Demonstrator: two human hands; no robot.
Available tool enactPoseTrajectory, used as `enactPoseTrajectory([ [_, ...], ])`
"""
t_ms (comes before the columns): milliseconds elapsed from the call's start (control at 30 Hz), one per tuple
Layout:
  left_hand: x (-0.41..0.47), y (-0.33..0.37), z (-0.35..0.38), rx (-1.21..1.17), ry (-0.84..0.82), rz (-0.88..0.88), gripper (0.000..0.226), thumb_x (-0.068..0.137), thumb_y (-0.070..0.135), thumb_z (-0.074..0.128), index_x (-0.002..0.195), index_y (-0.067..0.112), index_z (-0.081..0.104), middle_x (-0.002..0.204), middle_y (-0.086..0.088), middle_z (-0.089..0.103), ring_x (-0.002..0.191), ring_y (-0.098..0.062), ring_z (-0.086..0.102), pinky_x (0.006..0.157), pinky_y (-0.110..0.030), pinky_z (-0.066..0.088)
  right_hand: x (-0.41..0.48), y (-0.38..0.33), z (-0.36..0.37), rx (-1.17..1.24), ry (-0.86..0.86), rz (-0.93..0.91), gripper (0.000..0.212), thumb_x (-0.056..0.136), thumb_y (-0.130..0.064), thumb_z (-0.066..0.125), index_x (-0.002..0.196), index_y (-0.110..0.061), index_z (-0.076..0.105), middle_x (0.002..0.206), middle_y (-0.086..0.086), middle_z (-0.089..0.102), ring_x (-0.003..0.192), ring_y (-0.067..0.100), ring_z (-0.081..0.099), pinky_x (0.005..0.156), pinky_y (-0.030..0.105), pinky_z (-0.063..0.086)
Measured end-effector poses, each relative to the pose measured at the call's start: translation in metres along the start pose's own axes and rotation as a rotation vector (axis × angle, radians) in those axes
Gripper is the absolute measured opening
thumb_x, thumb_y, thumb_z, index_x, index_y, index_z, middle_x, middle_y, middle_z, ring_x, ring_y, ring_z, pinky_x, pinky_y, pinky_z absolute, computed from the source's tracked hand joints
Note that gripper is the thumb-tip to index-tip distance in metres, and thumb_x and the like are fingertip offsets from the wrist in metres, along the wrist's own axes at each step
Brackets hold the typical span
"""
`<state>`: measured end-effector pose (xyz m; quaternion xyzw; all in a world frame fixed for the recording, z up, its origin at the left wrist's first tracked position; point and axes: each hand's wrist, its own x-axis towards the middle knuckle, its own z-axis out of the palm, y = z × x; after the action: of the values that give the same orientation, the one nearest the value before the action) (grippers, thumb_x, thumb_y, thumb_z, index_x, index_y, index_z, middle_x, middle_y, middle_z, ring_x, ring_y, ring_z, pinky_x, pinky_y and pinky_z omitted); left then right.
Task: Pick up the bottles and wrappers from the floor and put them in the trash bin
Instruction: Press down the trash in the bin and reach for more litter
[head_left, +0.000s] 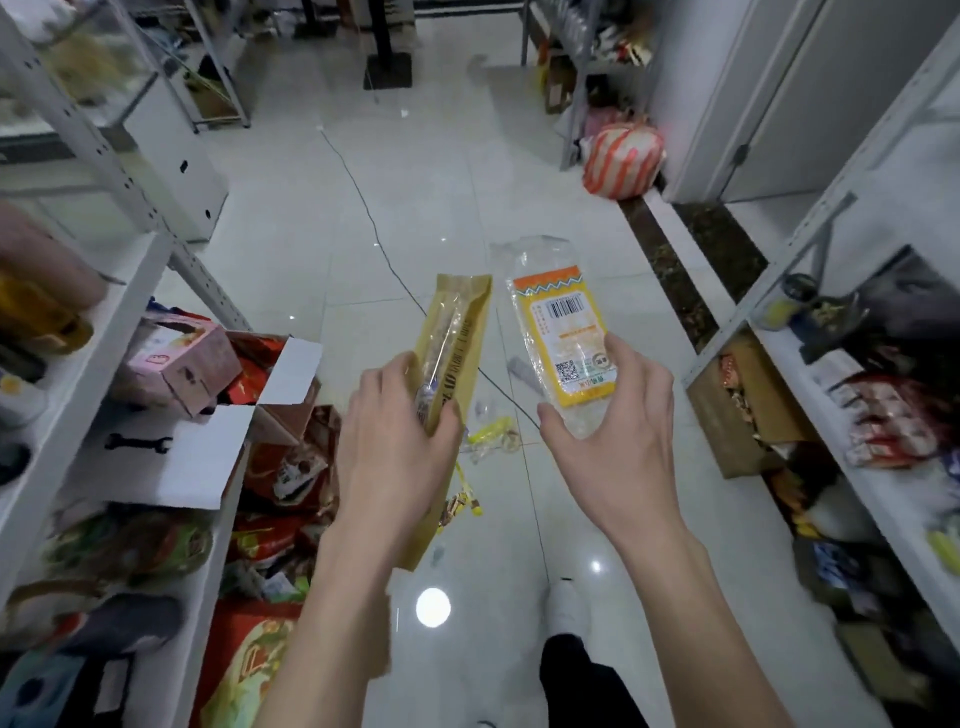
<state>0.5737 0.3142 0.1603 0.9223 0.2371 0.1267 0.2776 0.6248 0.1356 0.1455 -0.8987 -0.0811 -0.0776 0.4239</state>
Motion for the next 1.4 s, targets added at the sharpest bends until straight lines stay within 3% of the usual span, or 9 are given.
enactPoseTrajectory([
  [100,-0.028,0.002,-0.008,-0.002,-0.051,0.066,0.062,0.091,0.04,0.06,0.146,0.018,0.039,0.135,-0.004,0.05,0.126,-0.024,0.047,0.101,-0.042,0.041,-0.045,-0.002,-0.016,-0.026,0.041,0.057,0.085,0.082,-0.037,0.078,0.152,-0.022,0.032,0.136,-0.001,0.036,0.128,0.014,0.037,0.11,0.032,0.034],
  [267,-0.077,0.028,-0.009,-0.047,-0.121,0.199,0.058,0.091,0.037,0.061,0.143,0.018,0.042,0.132,-0.005,0.051,0.123,-0.026,0.048,0.098,-0.041,0.04,-0.108,0.003,-0.063,-0.042,0.175,0.125,0.085,0.081,-0.034,0.079,0.151,-0.021,0.033,0.133,-0.004,0.034,0.128,0.014,0.039,0.112,0.042,0.039],
  [467,-0.164,0.102,0.018,-0.077,-0.255,0.428,0.059,0.091,0.039,0.06,0.143,0.018,0.042,0.13,-0.005,0.051,0.121,-0.026,0.049,0.095,-0.041,0.042,-0.201,0.042,-0.16,-0.124,0.414,0.264,0.086,0.08,-0.035,0.078,0.152,-0.019,0.033,0.134,0.0,0.037,0.127,0.015,0.04,0.107,0.026,0.031],
  [667,-0.306,0.187,0.06,-0.094,-0.43,0.667,0.06,0.092,0.042,0.059,0.144,0.018,0.04,0.132,-0.006,0.05,0.12,-0.026,0.05,0.093,-0.042,0.044,-0.338,0.095,-0.278,-0.19,0.634,0.449,0.086,0.081,-0.035,0.077,0.152,-0.02,0.031,0.136,0.0,0.035,0.129,0.018,0.04,0.112,0.041,0.038],
  [833,-0.453,0.239,0.099,-0.079,-0.57,0.815,0.06,0.092,0.046,0.059,0.143,0.02,0.04,0.132,-0.003,0.051,0.117,-0.025,0.053,0.092,-0.041,0.046,-0.484,0.141,-0.368,-0.238,0.783,0.661,0.086,0.082,-0.036,0.077,0.152,-0.026,0.029,0.14,-0.004,0.031,0.132,0.016,0.037,0.111,0.038,0.036],
  [1000,-0.569,0.267,0.129,-0.059,-0.705,0.926,0.059,0.092,0.045,0.061,0.142,0.021,0.041,0.132,-0.001,0.05,0.118,-0.022,0.052,0.091,-0.04,0.047,-0.595,0.171,-0.423,-0.297,0.904,0.797,0.085,0.08,-0.032,0.079,0.15,-0.015,0.035,0.14,0.006,0.036,0.131,0.016,0.036,0.106,0.028,0.029],
  [1233,-0.624,0.289,0.176,0.005,-0.79,0.955,0.062,0.091,0.05,0.061,0.143,0.024,0.04,0.133,0.002,0.051,0.115,-0.02,0.055,0.09,-0.041,0.053,-0.62,0.218,-0.436,-0.237,0.875,0.891,0.086,0.082,-0.037,0.078,0.152,-0.024,0.03,0.144,-0.001,0.03,0.133,0.014,0.035,0.107,0.028,0.032],
  [1400,-0.623,0.309,0.23,0.053,-0.838,0.942,0.057,0.092,0.049,0.06,0.139,0.021,0.043,0.126,-0.002,0.052,0.111,-0.025,0.055,0.089,-0.044,0.052,-0.604,0.266,-0.441,-0.248,0.837,0.952,0.085,0.082,-0.036,0.079,0.151,-0.019,0.033,0.146,0.005,0.032,0.134,0.018,0.034,0.108,0.028,0.032],
])
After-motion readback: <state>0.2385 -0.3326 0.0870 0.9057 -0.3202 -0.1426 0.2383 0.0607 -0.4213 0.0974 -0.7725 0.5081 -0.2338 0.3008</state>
